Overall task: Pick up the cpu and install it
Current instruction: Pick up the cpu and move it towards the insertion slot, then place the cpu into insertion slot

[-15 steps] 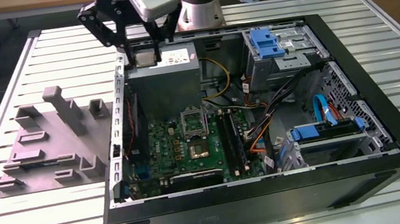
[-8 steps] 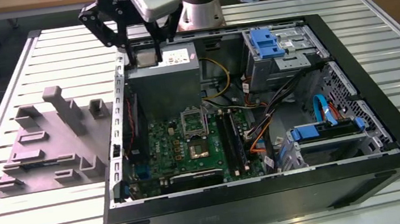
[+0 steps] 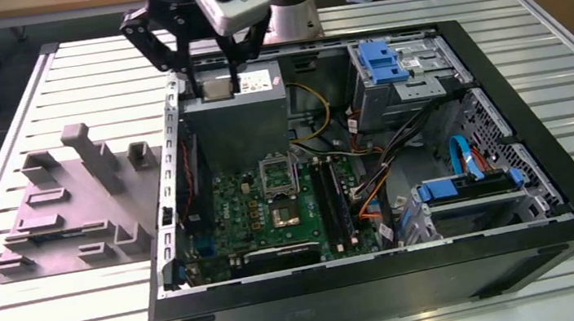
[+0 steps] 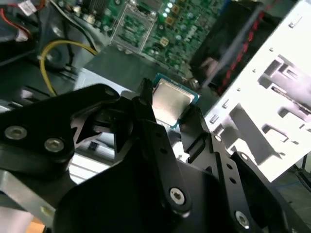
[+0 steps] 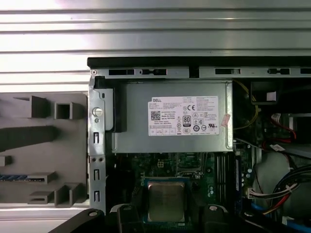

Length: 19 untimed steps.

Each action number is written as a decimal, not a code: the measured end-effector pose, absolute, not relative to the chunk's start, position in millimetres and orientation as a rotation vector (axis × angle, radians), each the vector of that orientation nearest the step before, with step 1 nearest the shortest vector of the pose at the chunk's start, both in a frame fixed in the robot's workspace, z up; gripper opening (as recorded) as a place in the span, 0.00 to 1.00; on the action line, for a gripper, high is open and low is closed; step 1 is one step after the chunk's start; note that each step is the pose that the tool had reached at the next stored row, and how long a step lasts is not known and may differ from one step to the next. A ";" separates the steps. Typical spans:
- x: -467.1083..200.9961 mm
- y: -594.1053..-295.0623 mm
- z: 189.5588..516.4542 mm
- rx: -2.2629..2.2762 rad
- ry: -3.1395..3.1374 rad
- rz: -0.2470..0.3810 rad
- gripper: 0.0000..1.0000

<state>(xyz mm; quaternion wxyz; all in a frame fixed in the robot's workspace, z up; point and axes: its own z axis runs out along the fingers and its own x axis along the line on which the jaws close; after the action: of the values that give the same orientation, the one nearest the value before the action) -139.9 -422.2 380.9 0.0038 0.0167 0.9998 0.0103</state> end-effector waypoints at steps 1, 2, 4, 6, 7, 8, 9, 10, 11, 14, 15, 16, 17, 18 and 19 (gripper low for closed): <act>-135.4 -422.2 380.8 0.052 3.133 0.032 0.47; -131.0 -422.2 380.8 0.052 3.133 0.032 0.47; -126.7 -422.2 380.7 0.052 3.133 0.032 0.47; -126.7 -422.2 380.7 0.052 3.133 0.032 0.47; -126.6 -422.2 380.7 0.053 3.133 0.032 0.47; -126.6 -422.2 380.7 0.052 3.133 0.032 0.47; -126.1 -422.2 380.7 0.052 3.133 0.032 0.47; -125.7 -422.2 380.7 0.052 3.133 0.032 0.47; -125.7 -422.2 380.7 0.052 3.133 0.032 0.47; -125.6 -422.2 380.7 0.052 3.133 0.032 0.47; -125.5 -422.2 380.7 0.052 3.133 0.032 0.47; -125.5 -422.2 380.7 0.052 3.133 0.032 0.47; -125.5 -422.2 380.7 0.052 3.133 0.032 0.47; -125.5 -422.2 380.7 0.052 3.133 0.032 0.47; -125.5 -422.1 380.7 0.052 3.133 0.033 0.47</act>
<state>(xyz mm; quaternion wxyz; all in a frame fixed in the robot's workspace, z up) -125.5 -422.1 380.7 0.0039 0.0167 0.9998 0.0106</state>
